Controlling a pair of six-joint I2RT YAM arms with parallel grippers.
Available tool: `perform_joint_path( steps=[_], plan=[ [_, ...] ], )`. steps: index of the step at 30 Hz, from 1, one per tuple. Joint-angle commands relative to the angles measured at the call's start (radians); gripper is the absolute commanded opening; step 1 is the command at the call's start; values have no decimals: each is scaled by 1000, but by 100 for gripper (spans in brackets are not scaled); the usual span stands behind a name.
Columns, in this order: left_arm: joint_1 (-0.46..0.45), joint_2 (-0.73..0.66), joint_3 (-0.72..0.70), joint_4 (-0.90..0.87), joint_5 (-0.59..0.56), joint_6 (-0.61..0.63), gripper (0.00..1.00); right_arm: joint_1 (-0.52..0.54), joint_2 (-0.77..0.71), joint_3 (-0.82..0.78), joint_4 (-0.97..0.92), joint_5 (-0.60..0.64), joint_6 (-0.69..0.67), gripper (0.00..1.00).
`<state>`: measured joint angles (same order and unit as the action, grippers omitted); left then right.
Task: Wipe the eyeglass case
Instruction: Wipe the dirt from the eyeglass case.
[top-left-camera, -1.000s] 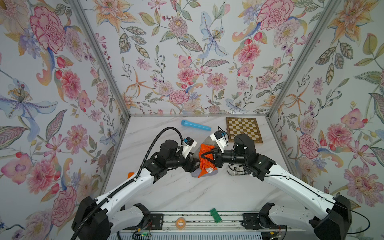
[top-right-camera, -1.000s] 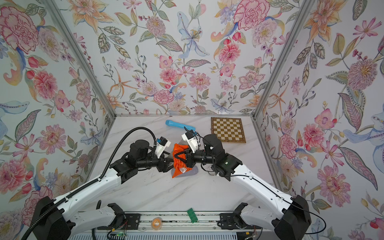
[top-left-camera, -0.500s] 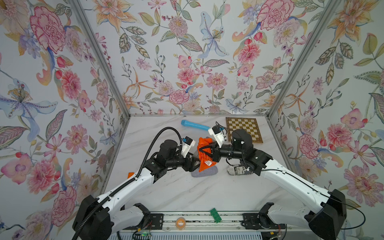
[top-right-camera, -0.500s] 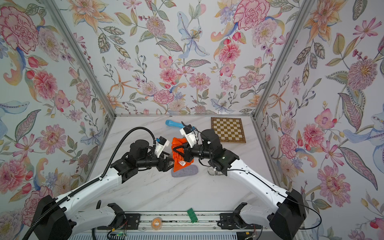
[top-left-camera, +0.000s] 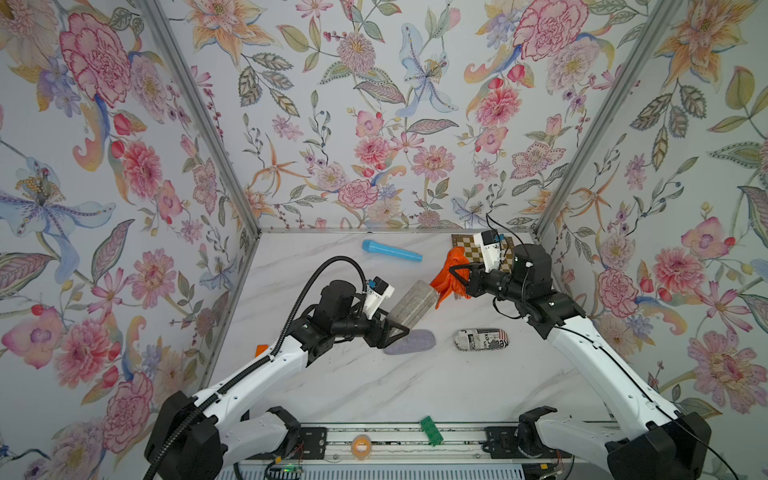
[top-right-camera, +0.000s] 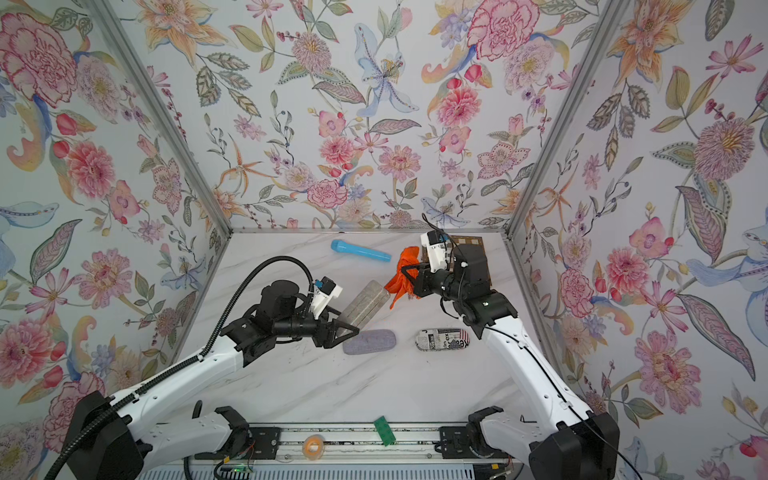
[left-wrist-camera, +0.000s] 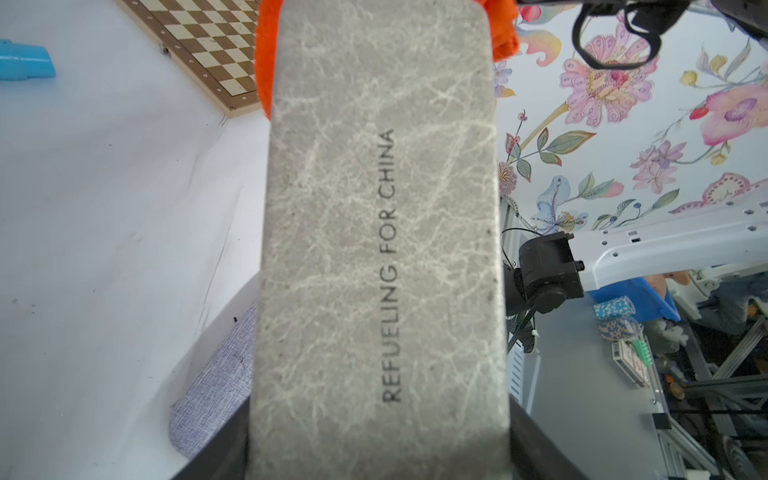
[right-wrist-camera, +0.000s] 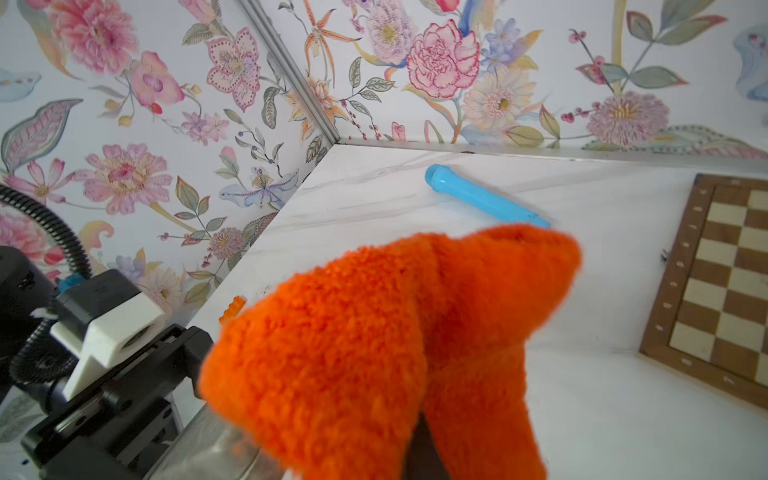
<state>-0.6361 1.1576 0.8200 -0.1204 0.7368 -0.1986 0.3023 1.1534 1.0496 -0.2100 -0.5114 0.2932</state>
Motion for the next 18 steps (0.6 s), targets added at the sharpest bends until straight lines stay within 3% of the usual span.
perform_joint_path(
  steps=[1,5,9,12,18],
  plan=[
    [-7,-39,62,-79,-6,137,46,-55,-22,53,-33,-142,88,0],
    [-8,-22,125,-202,-25,217,47,-60,-53,74,-38,-211,123,0],
    [-23,-4,177,-254,-42,266,46,-38,-77,-29,145,-304,295,0],
    [-34,8,189,-238,-37,272,47,43,-51,-104,271,-304,378,0],
    [-68,52,228,-257,-84,303,47,152,35,-114,334,-254,393,0]
  ],
)
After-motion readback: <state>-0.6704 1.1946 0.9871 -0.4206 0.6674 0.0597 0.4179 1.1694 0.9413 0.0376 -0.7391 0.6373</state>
